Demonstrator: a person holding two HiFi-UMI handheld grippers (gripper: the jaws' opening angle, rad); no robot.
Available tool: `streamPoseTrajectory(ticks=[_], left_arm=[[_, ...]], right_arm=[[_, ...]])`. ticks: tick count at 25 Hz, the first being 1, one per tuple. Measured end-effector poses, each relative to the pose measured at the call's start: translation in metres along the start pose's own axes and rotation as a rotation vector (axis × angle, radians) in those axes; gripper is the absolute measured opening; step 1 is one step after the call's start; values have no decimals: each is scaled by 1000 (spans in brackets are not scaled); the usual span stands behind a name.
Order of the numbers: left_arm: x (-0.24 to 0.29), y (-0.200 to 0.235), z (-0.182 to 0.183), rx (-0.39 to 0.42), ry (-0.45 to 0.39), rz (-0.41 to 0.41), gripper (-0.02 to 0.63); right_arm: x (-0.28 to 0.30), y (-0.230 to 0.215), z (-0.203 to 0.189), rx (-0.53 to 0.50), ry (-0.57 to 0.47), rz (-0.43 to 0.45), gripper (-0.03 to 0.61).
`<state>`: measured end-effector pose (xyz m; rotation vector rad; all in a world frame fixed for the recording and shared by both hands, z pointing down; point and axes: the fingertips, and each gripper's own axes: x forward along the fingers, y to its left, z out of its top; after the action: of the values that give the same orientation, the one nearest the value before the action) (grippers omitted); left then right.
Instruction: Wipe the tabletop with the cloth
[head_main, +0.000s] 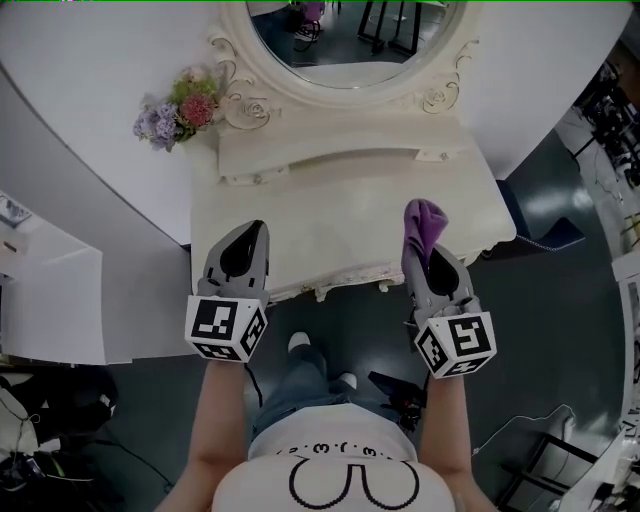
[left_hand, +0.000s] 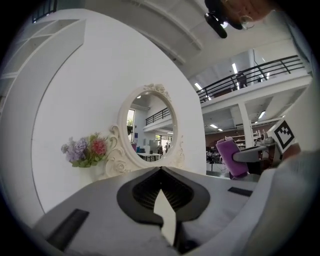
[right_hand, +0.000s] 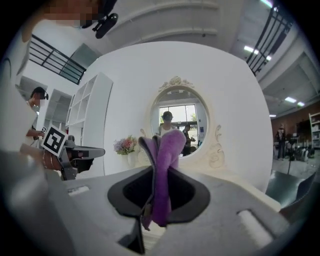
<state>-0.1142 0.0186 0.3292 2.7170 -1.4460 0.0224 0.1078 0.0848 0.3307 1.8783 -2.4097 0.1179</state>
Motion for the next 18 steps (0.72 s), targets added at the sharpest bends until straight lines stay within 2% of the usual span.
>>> streamPoseTrajectory(ticks=[6, 18], left_arm=[[-7, -34, 33, 70, -76, -33, -3], [-33, -86, 52, 120, -121, -56, -3]], right_arm=[[-31, -11, 19, -62, -55, -57, 65], [-85, -9, 45, -116, -115, -50, 63]])
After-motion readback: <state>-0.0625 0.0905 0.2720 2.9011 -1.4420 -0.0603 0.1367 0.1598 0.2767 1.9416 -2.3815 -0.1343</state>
